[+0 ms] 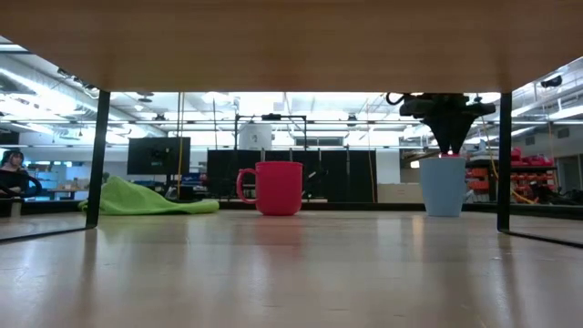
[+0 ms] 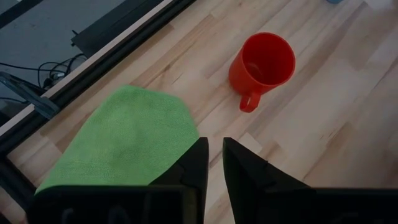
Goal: Stack small to large cups/mugs on shelf
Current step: Put the blue cup on the shelf
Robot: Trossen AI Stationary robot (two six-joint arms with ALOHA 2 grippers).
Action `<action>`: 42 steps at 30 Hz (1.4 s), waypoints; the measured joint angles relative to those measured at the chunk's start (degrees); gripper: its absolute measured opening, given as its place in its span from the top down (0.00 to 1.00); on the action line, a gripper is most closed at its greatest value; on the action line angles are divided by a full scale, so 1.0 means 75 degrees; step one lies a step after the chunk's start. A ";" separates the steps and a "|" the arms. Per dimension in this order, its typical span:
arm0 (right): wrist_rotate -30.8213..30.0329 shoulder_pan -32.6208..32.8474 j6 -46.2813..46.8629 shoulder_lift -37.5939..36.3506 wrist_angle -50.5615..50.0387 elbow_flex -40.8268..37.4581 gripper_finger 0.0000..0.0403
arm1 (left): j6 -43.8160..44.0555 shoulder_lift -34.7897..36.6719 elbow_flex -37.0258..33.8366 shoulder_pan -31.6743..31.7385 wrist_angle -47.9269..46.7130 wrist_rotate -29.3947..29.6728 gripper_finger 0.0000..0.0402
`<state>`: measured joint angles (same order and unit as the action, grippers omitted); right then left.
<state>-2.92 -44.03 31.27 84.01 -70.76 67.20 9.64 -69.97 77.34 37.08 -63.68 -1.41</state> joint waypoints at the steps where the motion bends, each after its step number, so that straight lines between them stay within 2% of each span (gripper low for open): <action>1: 0.0000 -0.0033 0.0002 0.0000 -0.0002 0.0000 0.73 | -0.0001 0.0000 0.0000 -0.0001 0.0000 0.0000 0.85; 20: 0.0264 -0.0163 0.0387 -0.0006 -0.0297 -0.0174 0.73 | -0.0077 0.0000 0.0003 -0.0002 0.0000 0.0003 0.84; 29: 0.0480 0.0020 0.0489 -0.0090 0.0264 -0.0973 0.73 | -0.0179 0.0000 0.0003 0.0012 0.0006 0.0003 0.85; 42: 0.0458 0.0041 0.0771 -0.0125 0.0531 -0.0860 0.78 | -0.0179 -0.0003 0.0003 0.0012 0.0061 0.0003 0.84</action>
<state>0.51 -43.72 37.05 83.07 -66.78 60.75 8.29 -70.00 77.36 37.17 -63.22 -1.39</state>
